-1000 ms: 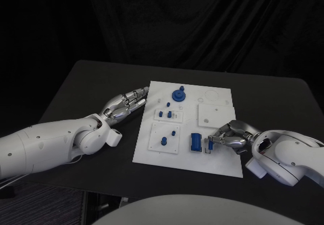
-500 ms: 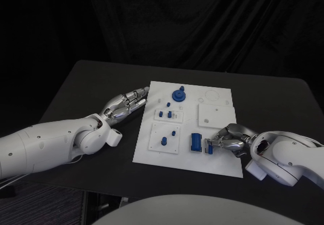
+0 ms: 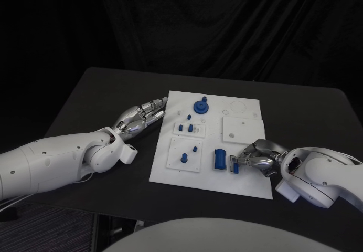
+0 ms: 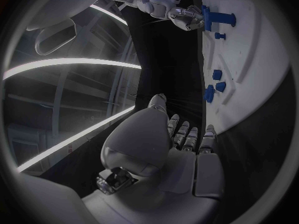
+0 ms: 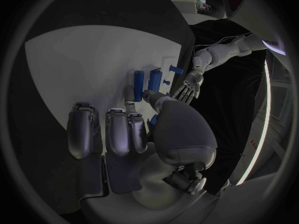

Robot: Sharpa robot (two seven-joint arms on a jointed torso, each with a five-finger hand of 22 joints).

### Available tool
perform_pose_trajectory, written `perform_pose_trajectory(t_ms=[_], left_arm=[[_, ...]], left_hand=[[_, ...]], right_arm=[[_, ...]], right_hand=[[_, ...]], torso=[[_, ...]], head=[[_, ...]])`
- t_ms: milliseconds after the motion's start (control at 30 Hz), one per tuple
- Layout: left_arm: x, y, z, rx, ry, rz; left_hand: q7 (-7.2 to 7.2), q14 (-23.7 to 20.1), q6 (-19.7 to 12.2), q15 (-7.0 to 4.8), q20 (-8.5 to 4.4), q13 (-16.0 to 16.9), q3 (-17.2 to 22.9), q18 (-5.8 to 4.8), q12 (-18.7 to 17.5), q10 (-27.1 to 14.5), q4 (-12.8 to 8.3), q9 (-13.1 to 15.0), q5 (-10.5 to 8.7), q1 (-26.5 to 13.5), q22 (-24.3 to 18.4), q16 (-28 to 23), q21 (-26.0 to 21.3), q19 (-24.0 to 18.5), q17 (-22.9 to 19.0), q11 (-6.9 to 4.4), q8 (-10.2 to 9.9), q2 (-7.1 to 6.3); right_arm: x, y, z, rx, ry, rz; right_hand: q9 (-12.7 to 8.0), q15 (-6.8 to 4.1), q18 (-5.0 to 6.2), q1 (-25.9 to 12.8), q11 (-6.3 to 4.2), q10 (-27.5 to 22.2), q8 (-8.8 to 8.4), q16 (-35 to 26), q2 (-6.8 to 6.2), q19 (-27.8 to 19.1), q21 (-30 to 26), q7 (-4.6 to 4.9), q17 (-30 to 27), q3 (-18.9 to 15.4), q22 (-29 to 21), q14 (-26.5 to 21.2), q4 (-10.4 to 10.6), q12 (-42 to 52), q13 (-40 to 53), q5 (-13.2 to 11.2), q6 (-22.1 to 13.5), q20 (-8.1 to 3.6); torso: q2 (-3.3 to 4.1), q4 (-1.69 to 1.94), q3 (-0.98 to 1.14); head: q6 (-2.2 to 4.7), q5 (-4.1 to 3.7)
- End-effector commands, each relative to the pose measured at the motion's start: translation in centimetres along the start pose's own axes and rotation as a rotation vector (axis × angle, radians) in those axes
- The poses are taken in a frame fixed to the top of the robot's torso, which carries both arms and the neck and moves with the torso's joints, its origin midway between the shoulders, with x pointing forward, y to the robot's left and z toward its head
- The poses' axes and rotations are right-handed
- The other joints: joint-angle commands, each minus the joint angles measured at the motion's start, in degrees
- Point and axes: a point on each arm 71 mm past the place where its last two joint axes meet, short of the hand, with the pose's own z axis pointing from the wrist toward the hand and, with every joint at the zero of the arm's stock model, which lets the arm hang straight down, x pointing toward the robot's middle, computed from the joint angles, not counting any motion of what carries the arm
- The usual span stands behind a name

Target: Assemble the parts on the task board

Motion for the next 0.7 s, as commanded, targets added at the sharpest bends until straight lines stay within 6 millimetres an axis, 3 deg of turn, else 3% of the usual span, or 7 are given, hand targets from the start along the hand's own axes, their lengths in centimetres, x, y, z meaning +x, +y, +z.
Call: perform_pose_trajectory(t_ms=[33,200,533,700], left_arm=[[0.19,-0.24,0.06,0.038,0.014,-0.010],[0.16,-0.21,0.07,0.037,0.014,-0.010],[0.08,-0.16,0.06,0.034,0.014,-0.010],[0.08,-0.13,0.07,0.031,0.015,-0.011]], left_hand=[[0.57,0.18,-0.03,0.36,0.31,0.04,0.08,0.57,0.16,0.10,-0.36,0.05,0.33,0.54,0.04,-0.38,0.25,0.15,-0.10,0.31,0.07,-0.07],[0.57,0.18,-0.03,0.36,0.31,0.04,0.08,0.57,0.16,0.10,-0.36,0.05,0.33,0.54,0.04,-0.38,0.25,0.15,-0.10,0.31,0.07,-0.07],[0.72,0.18,-0.06,0.39,0.33,0.03,0.10,0.57,0.12,0.06,-0.42,0.05,0.33,0.55,0.04,-0.38,0.25,0.15,-0.10,0.26,0.06,-0.08],[0.72,0.18,-0.06,0.39,0.33,0.03,0.10,0.57,0.12,0.06,-0.42,0.05,0.33,0.55,0.04,-0.38,0.25,0.15,-0.10,0.26,0.06,-0.08]], right_arm=[[0.22,-0.07,0.03,0.009,0.010,-0.007],[0.21,0.02,-0.01,0.001,0.005,-0.004],[0.09,0.02,0.08,-0.004,-0.004,-0.001],[0.04,0.02,0.14,-0.004,-0.008,0.000]], right_hand=[[-0.08,0.49,0.39,-1.08,0.52,6.04,0.27,-0.37,0.01,2.24,-0.30,0.15,-0.11,-0.81,11.58,2.70,0.45,0.15,15.09,-0.27,-0.43,0.46],[-0.12,0.51,0.38,-1.53,0.54,6.04,0.40,-0.32,0.15,2.27,-0.24,0.15,0.01,-1.43,11.60,2.72,0.89,0.15,15.09,-0.70,-0.50,0.49],[-0.36,0.54,0.40,-2.73,0.56,6.04,0.80,-0.29,0.35,2.26,-0.33,0.18,0.00,-3.63,11.57,2.73,2.35,0.15,15.09,-4.05,-0.66,0.53],[-0.66,0.60,0.40,-4.22,0.62,6.04,1.05,-0.28,0.59,2.26,-0.36,0.22,-0.04,-5.62,11.56,2.72,4.20,0.15,15.09,-7.41,-0.66,0.58]], torso=[[0.01,-0.01,-0.01],[0.01,-0.01,-0.02],[0.01,-0.01,-0.01],[-0.01,-0.07,0.01]], head=[[0.01,0.08],[0.01,0.09],[0.01,0.12],[0.01,0.21]])
